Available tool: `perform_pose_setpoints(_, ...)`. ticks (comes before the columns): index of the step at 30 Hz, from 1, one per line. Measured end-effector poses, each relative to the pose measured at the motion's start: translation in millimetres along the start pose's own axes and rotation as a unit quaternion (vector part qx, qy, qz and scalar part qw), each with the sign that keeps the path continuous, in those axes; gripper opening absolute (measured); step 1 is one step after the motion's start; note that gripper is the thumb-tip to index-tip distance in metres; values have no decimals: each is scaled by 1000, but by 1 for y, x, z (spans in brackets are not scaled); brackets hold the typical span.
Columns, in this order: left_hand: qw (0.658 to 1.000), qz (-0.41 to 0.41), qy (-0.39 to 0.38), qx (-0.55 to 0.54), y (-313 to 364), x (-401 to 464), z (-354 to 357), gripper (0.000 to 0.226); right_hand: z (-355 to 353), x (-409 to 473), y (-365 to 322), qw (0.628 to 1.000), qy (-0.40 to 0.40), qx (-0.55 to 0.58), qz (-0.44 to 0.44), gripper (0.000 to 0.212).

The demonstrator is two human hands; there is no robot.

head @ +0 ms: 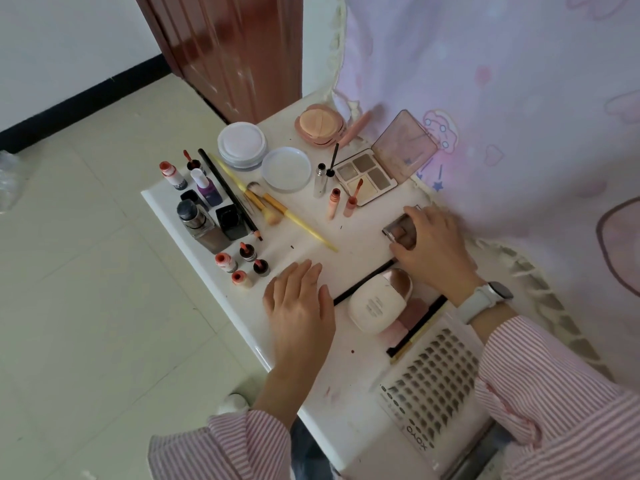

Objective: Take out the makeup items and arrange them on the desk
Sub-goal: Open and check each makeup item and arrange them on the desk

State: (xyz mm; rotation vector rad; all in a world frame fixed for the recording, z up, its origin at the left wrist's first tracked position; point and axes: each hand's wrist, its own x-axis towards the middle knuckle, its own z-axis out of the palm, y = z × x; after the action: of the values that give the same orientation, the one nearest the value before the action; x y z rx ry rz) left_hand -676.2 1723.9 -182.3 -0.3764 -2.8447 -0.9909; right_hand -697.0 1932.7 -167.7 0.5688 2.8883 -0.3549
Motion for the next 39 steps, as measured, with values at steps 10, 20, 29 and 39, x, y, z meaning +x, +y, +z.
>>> perform_pose_setpoints(10, 985, -54, -16, -162, 6, -4, -19, 19, -30, -40, -22, 957, 71, 252, -127, 62)
perform_pose_setpoints(20, 743, -223, -379, -505, 8, 9, -53, 71, -19, -97, -51, 924, -48, 232, -301, 100)
perform_pose_setpoints(29, 852, -141, -268, -427, -9, 5, -61, 76, -39, -96, -49, 907, -118, 369, -163, 43)
perform_pose_setpoints(39, 942, 41, -187, -274, 3, -4, -54, 90, -46, -94, -75, 902, -180, 380, -95, 35)
